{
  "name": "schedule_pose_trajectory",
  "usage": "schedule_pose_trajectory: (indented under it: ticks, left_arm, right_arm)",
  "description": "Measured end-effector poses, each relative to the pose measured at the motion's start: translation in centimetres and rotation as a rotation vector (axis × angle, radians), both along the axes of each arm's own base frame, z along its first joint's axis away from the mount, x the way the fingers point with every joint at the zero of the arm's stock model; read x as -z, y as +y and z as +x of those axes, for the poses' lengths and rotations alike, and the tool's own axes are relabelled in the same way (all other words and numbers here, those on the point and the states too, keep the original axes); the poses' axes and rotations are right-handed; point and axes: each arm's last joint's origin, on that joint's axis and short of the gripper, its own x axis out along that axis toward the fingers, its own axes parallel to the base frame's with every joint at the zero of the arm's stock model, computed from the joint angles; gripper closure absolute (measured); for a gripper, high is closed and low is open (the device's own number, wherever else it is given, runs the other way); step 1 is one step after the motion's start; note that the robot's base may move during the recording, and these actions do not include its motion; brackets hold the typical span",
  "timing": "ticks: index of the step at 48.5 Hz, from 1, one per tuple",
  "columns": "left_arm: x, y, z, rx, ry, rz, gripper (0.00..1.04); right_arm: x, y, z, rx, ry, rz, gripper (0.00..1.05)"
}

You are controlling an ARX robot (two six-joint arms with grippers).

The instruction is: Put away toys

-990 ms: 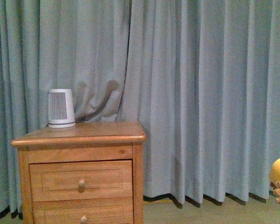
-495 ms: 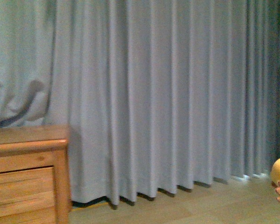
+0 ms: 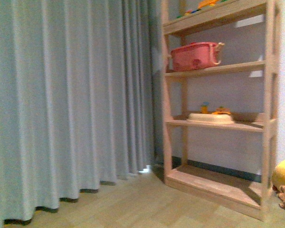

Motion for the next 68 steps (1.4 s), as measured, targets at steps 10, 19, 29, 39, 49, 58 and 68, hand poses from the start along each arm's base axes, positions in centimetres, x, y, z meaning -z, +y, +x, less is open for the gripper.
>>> schedule_pose_trajectory:
  ticks: [10,19,29,39,49,58,68]
  left_arm:
    - [0.0,0.01,0.0,-0.003,0.0,0.0,0.06]
    - [-0.03,0.01,0.0,0.0,-0.001,0.0,0.06]
    - [0.0,0.01,0.0,-0.001,0.0,0.0,0.06]
    - [0.01,0.01,0.0,-0.001,0.0,0.0,0.06]
    - [0.03,-0.02,0.01,0.003,0.002,0.0,0.06]
    - [0.03,-0.01,0.01,0.0,0.001,0.0,0.06]
    - [0.03,-0.01,0.01,0.0,0.001,0.0,0.06]
  right_arm:
    - [0.0,0.0,0.0,0.0,0.0,0.0,0.85]
    - [0.0,0.0,0.0,0.0,0.0,0.0,0.85]
    - [0.0,0.0,0.0,0.002,0.0,0.0,0.85]
    - [0.0,-0.01,0.0,0.002,0.0,0.0,0.85]
    - [0.0,-0.03,0.0,0.008,0.0,0.001,0.85]
    - [0.0,0.0,0.0,-0.001,0.0,-0.001,0.85]
    - [0.0,0.0,0.0,-0.001,0.0,-0.001,0.85]
